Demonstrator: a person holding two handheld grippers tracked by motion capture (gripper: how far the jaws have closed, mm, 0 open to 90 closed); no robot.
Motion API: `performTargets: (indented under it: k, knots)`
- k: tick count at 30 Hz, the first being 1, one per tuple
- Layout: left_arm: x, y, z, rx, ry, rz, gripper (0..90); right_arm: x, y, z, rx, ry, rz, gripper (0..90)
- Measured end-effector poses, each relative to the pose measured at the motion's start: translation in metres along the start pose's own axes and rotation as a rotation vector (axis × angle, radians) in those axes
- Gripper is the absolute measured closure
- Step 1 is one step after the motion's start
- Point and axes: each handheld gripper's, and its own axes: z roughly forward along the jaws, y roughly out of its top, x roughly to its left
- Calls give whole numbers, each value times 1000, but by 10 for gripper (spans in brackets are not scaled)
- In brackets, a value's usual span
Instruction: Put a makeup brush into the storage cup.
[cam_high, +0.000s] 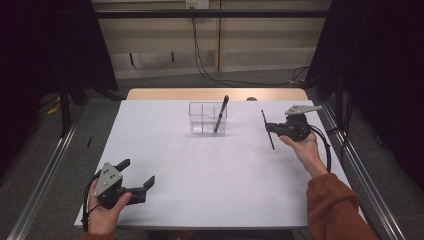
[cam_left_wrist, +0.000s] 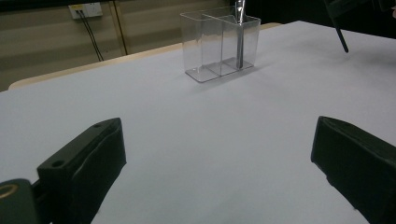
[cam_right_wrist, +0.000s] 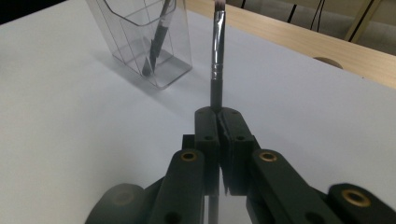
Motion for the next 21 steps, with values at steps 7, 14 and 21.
performTargets:
  k: [7,14,21]
  knots:
    - [0,0,0,-4,0,2,30,-1,-3,-2,-66,13,22,868]
    - [0,0,0,-3,0,-1,30,0,-4,-7,-149,29,45,868]
    - [0,0,0,-2,1,0,30,4,3,-11,-198,42,48,868]
